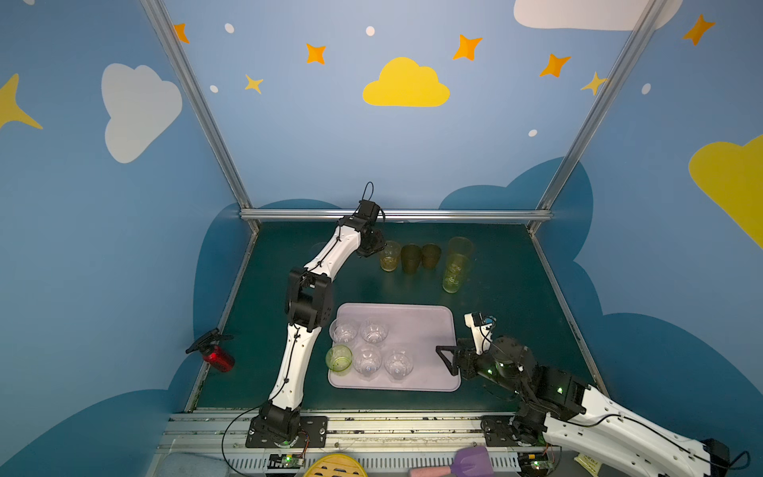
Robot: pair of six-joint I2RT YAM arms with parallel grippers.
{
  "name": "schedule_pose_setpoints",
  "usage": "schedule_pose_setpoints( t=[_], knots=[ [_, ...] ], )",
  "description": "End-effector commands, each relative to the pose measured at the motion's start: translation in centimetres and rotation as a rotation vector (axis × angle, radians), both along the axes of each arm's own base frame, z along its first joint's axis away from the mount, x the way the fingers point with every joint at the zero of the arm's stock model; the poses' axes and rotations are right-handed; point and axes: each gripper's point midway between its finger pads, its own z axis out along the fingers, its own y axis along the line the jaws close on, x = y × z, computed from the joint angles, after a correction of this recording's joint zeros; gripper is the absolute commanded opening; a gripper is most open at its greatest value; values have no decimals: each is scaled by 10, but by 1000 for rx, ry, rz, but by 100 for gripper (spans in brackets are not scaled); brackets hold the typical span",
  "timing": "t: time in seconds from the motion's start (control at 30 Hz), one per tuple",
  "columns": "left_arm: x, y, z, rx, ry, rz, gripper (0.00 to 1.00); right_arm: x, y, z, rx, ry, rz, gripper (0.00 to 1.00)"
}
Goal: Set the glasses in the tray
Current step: 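Close the left gripper on the amber glass rim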
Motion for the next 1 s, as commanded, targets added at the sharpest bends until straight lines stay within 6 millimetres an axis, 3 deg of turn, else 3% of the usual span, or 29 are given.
schedule_pose_setpoints(
  t=[0.0, 0.23, 0.4, 0.53, 0.67, 0.97],
  knots=[
    [-1, 9, -19, 48, 42, -5, 30, 3, -1, -1, 9, 7, -21, 86],
    [2, 12, -25, 54, 50, -9, 20, 3, 0, 4, 13, 11, -20, 86],
    [2, 12, -28, 55, 57, -12, 4, 5, 2, 1, 4, 21, -26, 86],
    [0, 13, -24, 59, 56, -17, 4, 7, 6, 2, 4, 33, -25, 86],
    [-3, 16, -13, 66, 52, -16, 4, 9, 9, 9, 6, 28, -23, 86],
    [-10, 13, 31, 30, -28, -27, 4, 18, 14, 23, 5, 9, -18, 86]
  ],
)
